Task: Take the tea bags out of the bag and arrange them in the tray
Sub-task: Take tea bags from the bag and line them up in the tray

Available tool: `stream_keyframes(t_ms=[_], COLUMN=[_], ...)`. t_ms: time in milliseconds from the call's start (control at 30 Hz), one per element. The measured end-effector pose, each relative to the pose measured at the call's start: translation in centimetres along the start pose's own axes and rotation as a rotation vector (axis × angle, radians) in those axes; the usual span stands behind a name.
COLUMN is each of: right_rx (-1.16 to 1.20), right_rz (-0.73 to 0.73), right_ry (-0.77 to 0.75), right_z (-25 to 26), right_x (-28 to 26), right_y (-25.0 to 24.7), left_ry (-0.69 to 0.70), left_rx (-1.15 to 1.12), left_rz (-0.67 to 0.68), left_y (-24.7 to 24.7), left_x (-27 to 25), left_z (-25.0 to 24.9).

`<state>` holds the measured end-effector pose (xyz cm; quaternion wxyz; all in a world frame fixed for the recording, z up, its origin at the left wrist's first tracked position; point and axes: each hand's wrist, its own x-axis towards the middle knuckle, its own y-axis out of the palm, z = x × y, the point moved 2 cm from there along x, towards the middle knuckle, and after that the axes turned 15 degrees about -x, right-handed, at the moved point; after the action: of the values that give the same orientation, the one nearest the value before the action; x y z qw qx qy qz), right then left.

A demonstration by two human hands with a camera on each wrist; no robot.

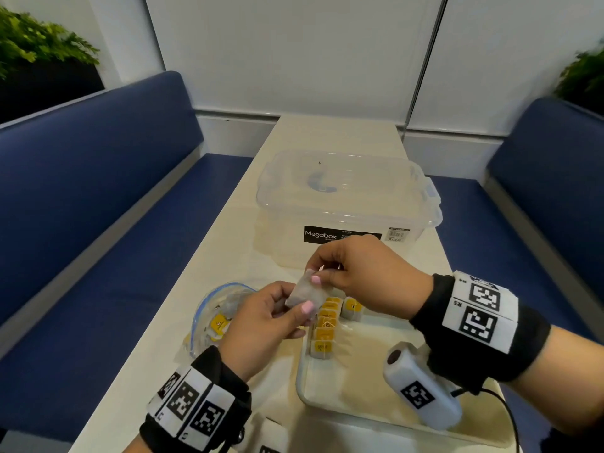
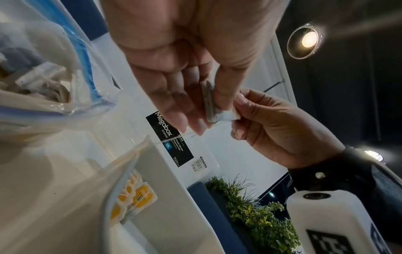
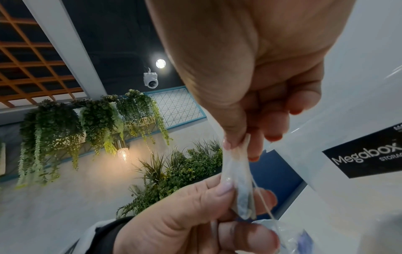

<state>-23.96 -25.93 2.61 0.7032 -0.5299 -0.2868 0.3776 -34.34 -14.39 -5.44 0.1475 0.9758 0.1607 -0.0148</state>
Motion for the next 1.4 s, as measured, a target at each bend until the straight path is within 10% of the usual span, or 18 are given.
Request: stream_keyframes(t_ms=[400, 600, 700, 1100, 1400], right_rx=[0.067, 0.292, 0.298, 0.517, 0.68], right_rz=[-0.083, -0.26, -0.127, -0.05, -0.068], right_ry=[-0.034, 0.052, 0.082, 0.031, 0.194], right_z=[-0.5, -1.4, -1.8, -0.2, -1.7], right_x=[-0.6, -1.5, -2.2, -3.8, -3.4], right_y=[-3.5, -3.6, -1.6, 3.0, 3.2], left_ry=[0.31, 0.383, 0.398, 0.357, 0.15], left_rx=[0.235, 0.128, -0.018, -0.037, -0.26], left_rz=[0.002, -0.015, -0.069, -0.223, -0.052], left_y=[2.3, 3.3, 3.5, 3.7, 4.8], left_x=[0.7, 1.4, 1.6, 2.3, 1.7], left_z=[-3.7, -6.0, -6.7, -6.3, -6.1])
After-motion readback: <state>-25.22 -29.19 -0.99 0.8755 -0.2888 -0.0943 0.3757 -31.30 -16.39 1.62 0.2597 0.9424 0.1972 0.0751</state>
